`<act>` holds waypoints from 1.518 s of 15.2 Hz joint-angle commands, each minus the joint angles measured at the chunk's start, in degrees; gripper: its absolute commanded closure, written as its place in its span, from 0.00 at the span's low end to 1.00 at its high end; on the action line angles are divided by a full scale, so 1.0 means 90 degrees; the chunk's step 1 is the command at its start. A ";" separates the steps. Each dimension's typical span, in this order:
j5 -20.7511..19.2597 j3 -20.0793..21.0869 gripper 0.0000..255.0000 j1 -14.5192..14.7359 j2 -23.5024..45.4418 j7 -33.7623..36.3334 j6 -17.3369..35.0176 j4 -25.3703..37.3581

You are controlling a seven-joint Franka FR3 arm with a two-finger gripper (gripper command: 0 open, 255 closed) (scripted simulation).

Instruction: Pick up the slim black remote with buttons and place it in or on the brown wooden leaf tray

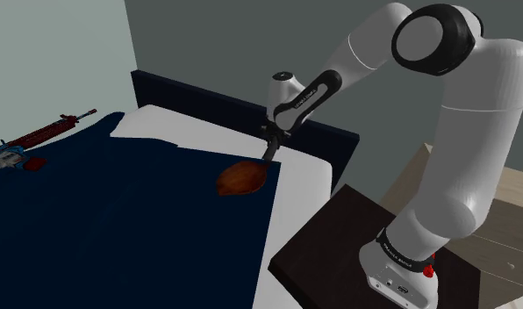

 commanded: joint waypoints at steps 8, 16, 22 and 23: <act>-0.0212 0.0270 1.00 0.1086 -0.0050 0.1495 -0.0300 -0.0087; -0.0396 0.0293 1.00 0.1473 0.0381 0.2112 -0.0124 0.0048; -0.0564 0.0178 1.00 0.1548 0.0834 0.2312 0.0219 0.0148; -0.0564 0.0177 1.00 0.1548 0.0834 0.2312 0.0219 0.0148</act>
